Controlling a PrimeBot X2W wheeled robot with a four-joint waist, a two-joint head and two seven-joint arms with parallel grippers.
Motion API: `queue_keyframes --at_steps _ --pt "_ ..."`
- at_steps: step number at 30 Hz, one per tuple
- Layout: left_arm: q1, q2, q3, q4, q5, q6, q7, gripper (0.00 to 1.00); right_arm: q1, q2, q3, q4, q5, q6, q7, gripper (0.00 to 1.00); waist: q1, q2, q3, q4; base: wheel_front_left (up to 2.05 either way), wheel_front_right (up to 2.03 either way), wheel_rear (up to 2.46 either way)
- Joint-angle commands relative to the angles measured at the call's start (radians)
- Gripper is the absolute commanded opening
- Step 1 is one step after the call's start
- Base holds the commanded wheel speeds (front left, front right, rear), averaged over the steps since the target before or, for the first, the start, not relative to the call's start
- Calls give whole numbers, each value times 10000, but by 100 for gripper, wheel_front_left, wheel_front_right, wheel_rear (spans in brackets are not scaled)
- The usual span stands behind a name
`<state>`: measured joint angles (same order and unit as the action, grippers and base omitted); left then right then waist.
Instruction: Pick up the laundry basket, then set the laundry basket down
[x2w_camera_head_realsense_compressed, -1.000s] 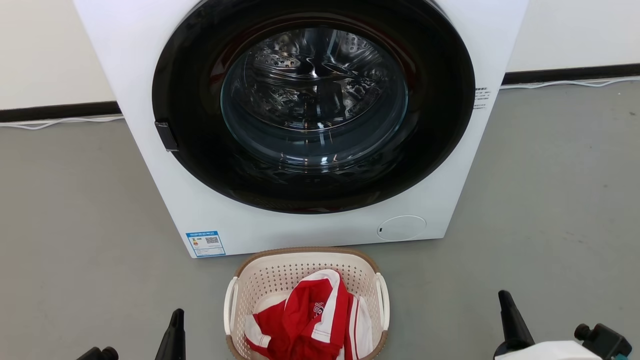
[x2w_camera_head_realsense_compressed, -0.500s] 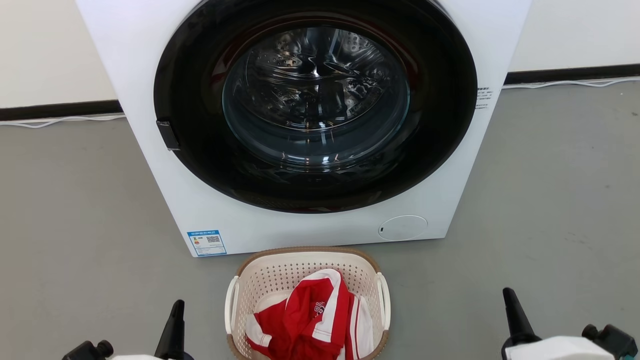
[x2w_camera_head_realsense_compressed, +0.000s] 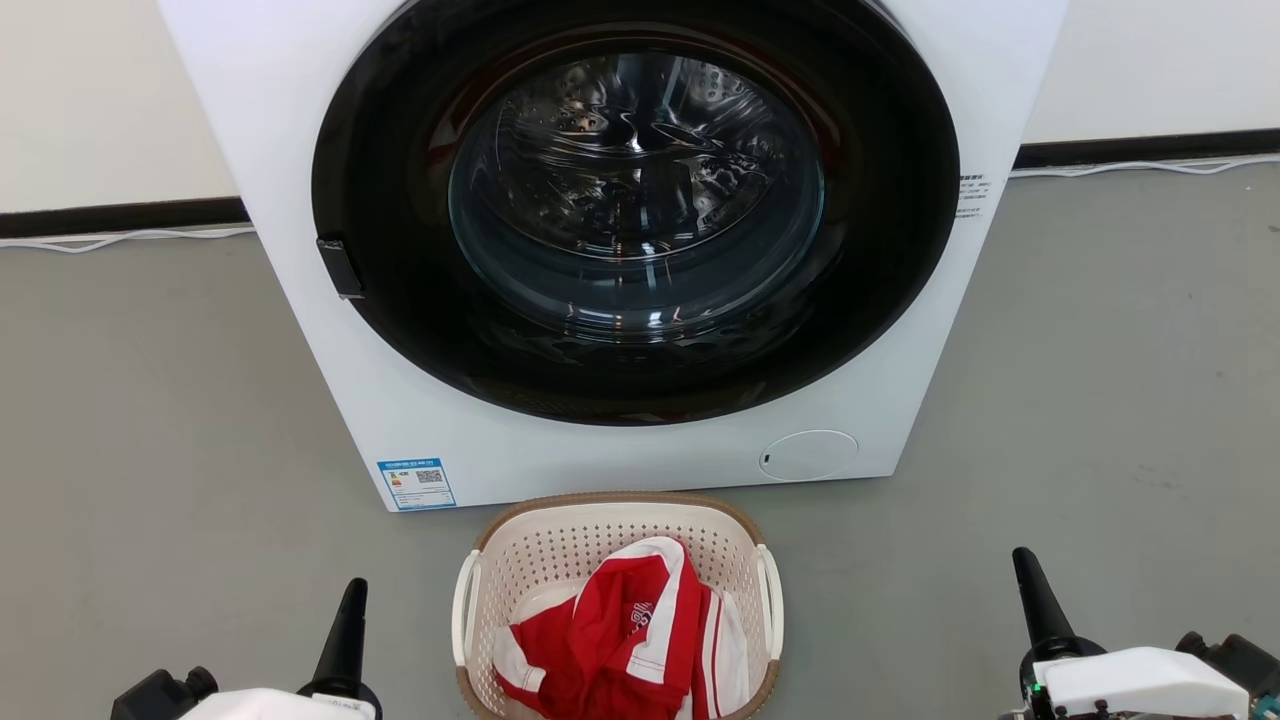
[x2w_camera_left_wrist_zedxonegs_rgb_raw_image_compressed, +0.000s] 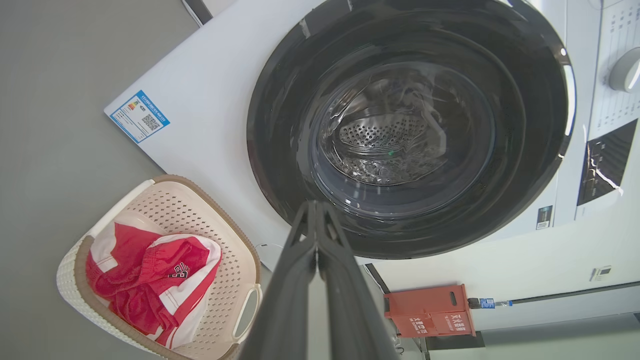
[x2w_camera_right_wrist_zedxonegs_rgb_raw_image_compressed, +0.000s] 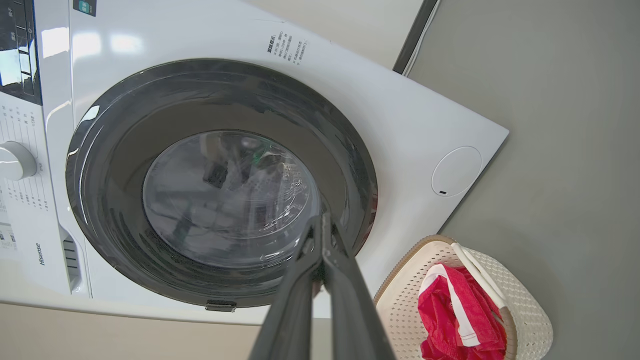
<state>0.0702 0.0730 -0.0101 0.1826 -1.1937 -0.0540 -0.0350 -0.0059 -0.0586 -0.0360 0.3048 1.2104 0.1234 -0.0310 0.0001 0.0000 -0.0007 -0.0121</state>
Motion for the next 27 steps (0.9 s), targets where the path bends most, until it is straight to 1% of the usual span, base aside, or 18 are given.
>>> queue_keyframes --at_steps 1,27 --pt "-596 109 268 -184 -304 -121 47 0 -460 -140 71 -297 289 51 110 0 0 0 1 4 0 0 0" --pt "-1403 80 661 369 -3235 -573 822 0 -833 -133 -317 -522 3046 67 876 0 0 0 27 86 0 0 0"
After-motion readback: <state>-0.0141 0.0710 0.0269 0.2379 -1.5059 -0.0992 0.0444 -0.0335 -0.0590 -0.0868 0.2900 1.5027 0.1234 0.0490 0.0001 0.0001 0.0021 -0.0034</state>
